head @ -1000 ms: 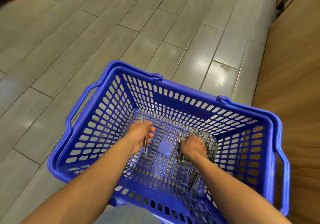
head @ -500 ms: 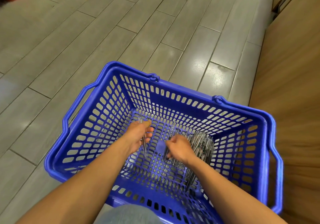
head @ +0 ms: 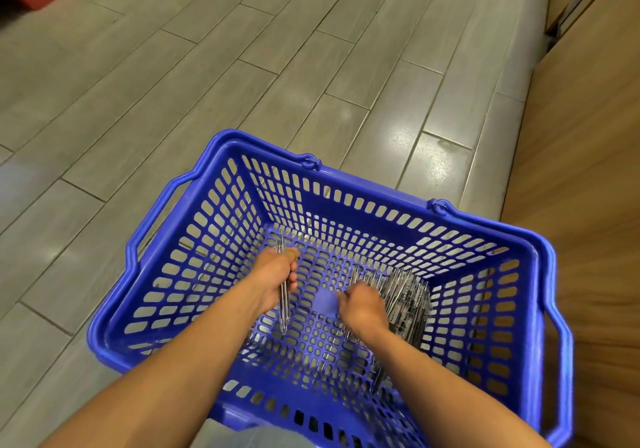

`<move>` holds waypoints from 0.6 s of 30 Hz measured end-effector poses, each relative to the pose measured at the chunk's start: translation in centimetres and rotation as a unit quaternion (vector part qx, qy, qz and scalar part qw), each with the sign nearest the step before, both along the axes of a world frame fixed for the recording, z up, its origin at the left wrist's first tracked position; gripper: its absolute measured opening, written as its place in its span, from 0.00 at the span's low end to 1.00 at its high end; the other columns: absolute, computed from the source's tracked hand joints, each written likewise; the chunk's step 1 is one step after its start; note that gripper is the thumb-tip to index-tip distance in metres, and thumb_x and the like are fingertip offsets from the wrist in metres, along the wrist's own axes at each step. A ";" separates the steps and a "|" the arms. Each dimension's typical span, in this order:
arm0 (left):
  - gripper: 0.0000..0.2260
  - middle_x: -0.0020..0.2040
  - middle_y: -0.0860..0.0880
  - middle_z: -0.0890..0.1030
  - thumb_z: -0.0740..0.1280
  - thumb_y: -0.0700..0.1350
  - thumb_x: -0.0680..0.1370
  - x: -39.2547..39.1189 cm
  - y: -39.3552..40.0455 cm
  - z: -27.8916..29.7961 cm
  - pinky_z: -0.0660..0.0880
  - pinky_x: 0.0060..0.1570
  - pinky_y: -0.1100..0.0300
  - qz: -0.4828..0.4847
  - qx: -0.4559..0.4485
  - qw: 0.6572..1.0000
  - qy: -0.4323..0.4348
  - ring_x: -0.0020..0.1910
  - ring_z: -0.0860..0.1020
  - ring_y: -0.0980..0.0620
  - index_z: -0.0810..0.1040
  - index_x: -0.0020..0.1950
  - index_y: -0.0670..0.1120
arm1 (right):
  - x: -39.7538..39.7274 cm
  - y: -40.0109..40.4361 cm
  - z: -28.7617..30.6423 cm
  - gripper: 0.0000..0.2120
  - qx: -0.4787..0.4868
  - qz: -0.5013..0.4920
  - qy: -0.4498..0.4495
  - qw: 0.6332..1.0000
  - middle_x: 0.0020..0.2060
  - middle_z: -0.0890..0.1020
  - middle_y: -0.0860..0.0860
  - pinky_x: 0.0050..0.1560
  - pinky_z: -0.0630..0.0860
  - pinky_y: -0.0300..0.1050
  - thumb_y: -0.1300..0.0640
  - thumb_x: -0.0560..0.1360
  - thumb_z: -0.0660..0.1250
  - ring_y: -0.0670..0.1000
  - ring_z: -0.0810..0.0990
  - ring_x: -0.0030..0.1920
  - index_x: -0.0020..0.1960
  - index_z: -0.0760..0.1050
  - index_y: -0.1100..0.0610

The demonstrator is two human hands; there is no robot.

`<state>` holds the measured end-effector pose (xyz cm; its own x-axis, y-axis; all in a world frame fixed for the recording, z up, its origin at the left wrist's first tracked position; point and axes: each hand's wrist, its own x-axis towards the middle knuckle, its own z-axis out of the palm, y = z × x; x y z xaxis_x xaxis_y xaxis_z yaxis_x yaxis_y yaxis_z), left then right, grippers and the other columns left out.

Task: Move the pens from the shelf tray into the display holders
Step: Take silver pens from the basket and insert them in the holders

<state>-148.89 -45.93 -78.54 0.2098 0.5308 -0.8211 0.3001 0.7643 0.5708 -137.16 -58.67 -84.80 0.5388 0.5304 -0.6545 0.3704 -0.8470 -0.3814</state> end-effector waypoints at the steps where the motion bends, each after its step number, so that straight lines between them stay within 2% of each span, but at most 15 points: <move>1: 0.05 0.33 0.49 0.72 0.61 0.40 0.83 0.0 0.0 0.0 0.71 0.28 0.60 -0.001 0.000 1.000 0.002 0.29 0.69 0.54 0.74 0.58 0.43 | 0.1 -0.3 -0.7 0.11 -0.026 0.010 -0.032 0.999 0.40 0.76 0.48 0.40 0.78 0.44 0.48 0.80 0.62 0.47 0.78 0.39 0.52 0.72 0.56; 3: 0.04 0.33 0.49 0.73 0.62 0.41 0.83 0.1 0.1 0.0 0.72 0.27 0.60 -0.006 -0.001 1.000 0.005 0.29 0.70 0.54 0.75 0.55 0.43 | 0.0 -0.5 -1.5 0.12 -0.061 0.041 -0.064 0.995 0.37 0.72 0.48 0.39 0.74 0.44 0.49 0.80 0.64 0.48 0.76 0.39 0.55 0.70 0.57; 6: 0.04 0.34 0.48 0.75 0.63 0.42 0.82 0.2 0.2 0.1 0.72 0.29 0.60 -0.011 -0.004 1.000 -0.003 0.29 0.72 0.54 0.76 0.53 0.42 | -0.3 -0.1 -2.0 0.09 -0.104 0.100 -0.107 0.984 0.37 0.72 0.49 0.41 0.75 0.46 0.60 0.78 0.66 0.51 0.75 0.41 0.58 0.72 0.59; 9: 0.06 0.35 0.48 0.77 0.63 0.41 0.82 0.1 0.2 0.0 0.72 0.29 0.60 -0.008 -0.009 1.000 -0.011 0.30 0.73 0.54 0.75 0.56 0.41 | -0.5 0.4 -2.2 0.10 -0.109 0.086 -0.094 0.986 0.43 0.74 0.50 0.45 0.75 0.45 0.55 0.79 0.64 0.51 0.75 0.44 0.57 0.73 0.59; 10: 0.06 0.35 0.48 0.77 0.63 0.41 0.82 0.1 0.2 0.0 0.72 0.30 0.60 -0.007 -0.010 1.000 -0.012 0.30 0.73 0.54 0.75 0.57 0.41 | -0.4 0.5 -2.2 0.10 -0.109 0.061 -0.079 0.989 0.44 0.76 0.51 0.46 0.78 0.45 0.52 0.79 0.64 0.51 0.77 0.44 0.55 0.74 0.58; 12: 0.07 0.36 0.48 0.77 0.63 0.42 0.82 -0.1 0.1 0.0 0.72 0.30 0.60 -0.007 -0.011 1.000 -0.009 0.30 0.73 0.54 0.76 0.57 0.41 | -0.2 0.7 -1.7 0.11 -0.094 -0.002 -0.036 0.995 0.42 0.79 0.50 0.39 0.79 0.43 0.48 0.79 0.64 0.49 0.79 0.39 0.50 0.73 0.57; 15: 0.07 0.37 0.48 0.78 0.65 0.43 0.81 -0.2 -0.1 -0.2 0.73 0.28 0.61 -0.005 -0.018 1.000 -0.001 0.30 0.74 0.54 0.77 0.56 0.41 | 0.1 0.9 0.1 0.07 0.012 -0.060 0.089 0.994 0.41 0.78 0.51 0.31 0.75 0.39 0.52 0.81 0.62 0.46 0.77 0.34 0.49 0.69 0.55; 18: 0.09 0.38 0.47 0.79 0.68 0.45 0.79 -0.1 -0.2 -0.1 0.73 0.30 0.59 -0.003 -0.029 1.000 -0.009 0.32 0.75 0.53 0.78 0.55 0.41 | -1.1 0.9 2.5 0.04 0.133 -0.009 0.192 0.972 0.38 0.80 0.52 0.31 0.78 0.39 0.55 0.81 0.61 0.45 0.78 0.30 0.49 0.70 0.55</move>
